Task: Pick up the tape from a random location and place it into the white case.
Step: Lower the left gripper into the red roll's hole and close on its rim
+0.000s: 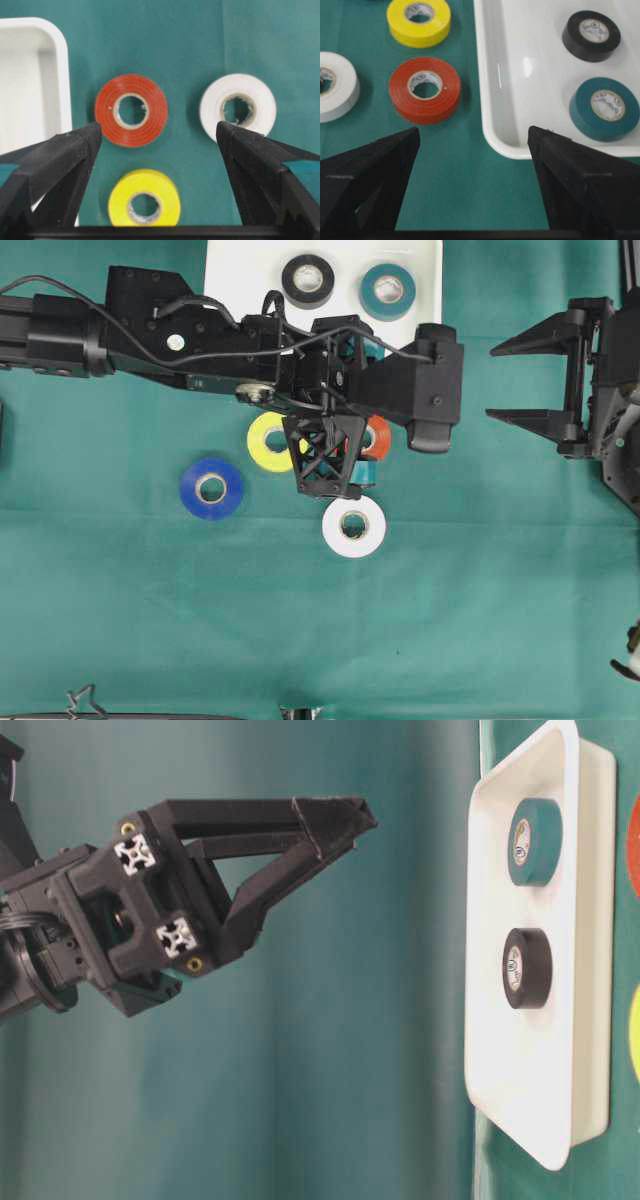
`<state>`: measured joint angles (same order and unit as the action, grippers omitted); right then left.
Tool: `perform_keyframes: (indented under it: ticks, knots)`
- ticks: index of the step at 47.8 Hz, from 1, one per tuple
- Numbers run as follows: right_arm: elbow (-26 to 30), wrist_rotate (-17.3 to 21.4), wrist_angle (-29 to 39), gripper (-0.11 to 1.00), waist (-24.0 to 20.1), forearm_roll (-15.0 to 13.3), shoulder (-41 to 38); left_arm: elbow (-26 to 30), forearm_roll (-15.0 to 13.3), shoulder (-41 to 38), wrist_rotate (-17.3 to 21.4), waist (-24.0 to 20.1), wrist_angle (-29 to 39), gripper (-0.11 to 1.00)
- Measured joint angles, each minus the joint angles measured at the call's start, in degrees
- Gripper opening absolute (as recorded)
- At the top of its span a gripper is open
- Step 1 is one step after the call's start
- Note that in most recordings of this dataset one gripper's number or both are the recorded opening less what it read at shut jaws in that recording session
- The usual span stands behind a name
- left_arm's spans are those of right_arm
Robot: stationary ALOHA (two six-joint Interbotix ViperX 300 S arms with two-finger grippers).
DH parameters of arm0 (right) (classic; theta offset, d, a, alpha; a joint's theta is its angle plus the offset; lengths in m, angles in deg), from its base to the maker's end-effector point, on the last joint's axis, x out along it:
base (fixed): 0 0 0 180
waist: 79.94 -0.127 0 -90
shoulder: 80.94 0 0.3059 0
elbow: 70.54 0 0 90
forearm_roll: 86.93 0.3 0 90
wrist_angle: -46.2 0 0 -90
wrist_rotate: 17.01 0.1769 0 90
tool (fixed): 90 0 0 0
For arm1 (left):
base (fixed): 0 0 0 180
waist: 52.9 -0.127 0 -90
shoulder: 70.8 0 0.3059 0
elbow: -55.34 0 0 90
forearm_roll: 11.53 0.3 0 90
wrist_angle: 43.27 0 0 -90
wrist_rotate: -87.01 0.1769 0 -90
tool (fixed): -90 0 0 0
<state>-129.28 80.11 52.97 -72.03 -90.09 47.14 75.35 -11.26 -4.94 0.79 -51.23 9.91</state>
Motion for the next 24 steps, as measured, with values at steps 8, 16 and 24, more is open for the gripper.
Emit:
perform_keyframes:
  ticks: [8, 16, 24]
  knots:
    - [0.00, 0.00, 0.00, 0.82, 0.00, 0.00, 0.00, 0.00, 0.00, -0.09, 8.09, 0.26, 1.23, 0.98]
    - [0.00, 0.00, 0.09, 0.82, 0.00, 0.00, -0.09, 0.00, 0.00, 0.00, 17.40, 0.35, 1.93, 0.98]
    - [0.00, 0.00, 0.09, 0.82, -0.09, 0.00, 0.00, 0.00, 0.00, 0.00, 23.20, 0.62, 2.37, 0.98]
